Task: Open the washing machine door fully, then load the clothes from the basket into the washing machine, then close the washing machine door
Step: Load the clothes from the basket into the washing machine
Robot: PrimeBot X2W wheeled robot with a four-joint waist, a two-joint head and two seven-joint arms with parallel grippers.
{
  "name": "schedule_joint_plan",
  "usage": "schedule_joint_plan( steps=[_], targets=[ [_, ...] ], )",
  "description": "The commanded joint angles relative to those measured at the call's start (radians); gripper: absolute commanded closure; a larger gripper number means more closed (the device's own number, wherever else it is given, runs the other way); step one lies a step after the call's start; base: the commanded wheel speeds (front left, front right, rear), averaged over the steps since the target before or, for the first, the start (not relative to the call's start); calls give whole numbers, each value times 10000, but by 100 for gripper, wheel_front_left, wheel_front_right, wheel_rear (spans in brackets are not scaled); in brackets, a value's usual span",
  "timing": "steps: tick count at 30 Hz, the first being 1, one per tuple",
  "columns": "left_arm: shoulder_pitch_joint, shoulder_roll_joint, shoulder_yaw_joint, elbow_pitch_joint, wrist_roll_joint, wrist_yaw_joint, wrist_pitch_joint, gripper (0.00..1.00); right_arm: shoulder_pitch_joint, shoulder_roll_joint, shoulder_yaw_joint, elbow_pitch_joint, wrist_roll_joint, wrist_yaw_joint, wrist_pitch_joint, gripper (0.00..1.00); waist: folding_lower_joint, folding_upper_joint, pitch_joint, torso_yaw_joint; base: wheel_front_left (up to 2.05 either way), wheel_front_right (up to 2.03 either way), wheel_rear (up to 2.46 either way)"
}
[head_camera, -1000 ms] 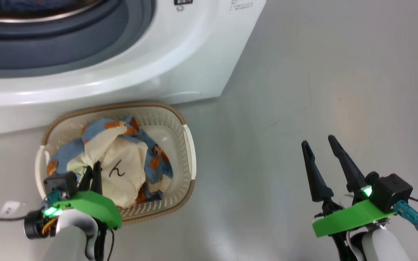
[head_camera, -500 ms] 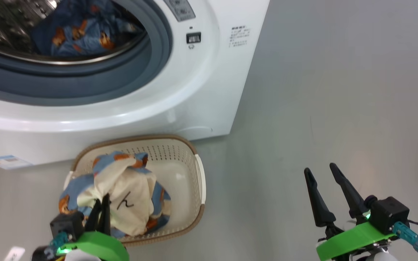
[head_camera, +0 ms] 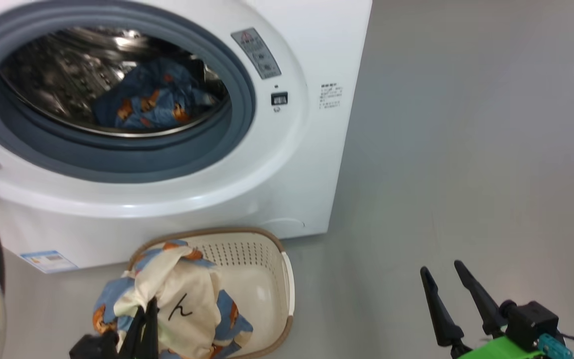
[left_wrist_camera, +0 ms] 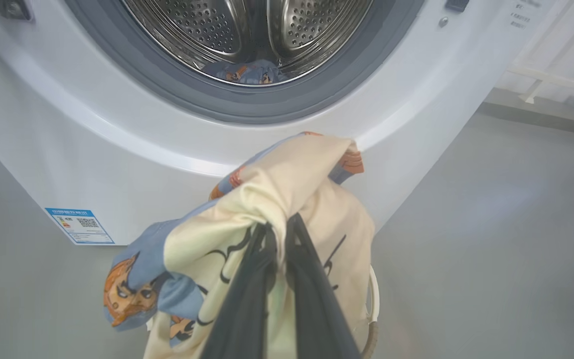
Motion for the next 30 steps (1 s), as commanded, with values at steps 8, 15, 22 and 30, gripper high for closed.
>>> schedule_joint_plan(
  steps=[8,15,22,30],
  targets=[
    [733,109,284,-1309,88,165,-91,100,438,-65,194,-137,-151,14,-49,0,0,0,-1136,303,0,0,0],
    [1199,109,533,-2028,244,291,-91,100,543,-31,170,-170,-149,14,-49,0,0,0,-1421,317,0,0,0],
    [1382,109,604,-2454,328,257,-91,100,613,24,128,-148,-163,14,-49,0,0,0,-1593,327,0,0,0],
    [1638,109,586,-2793,433,306,-91,100,744,89,142,-169,-162,14,-49,0,0,0,-1718,368,0,0,0]
  ],
)
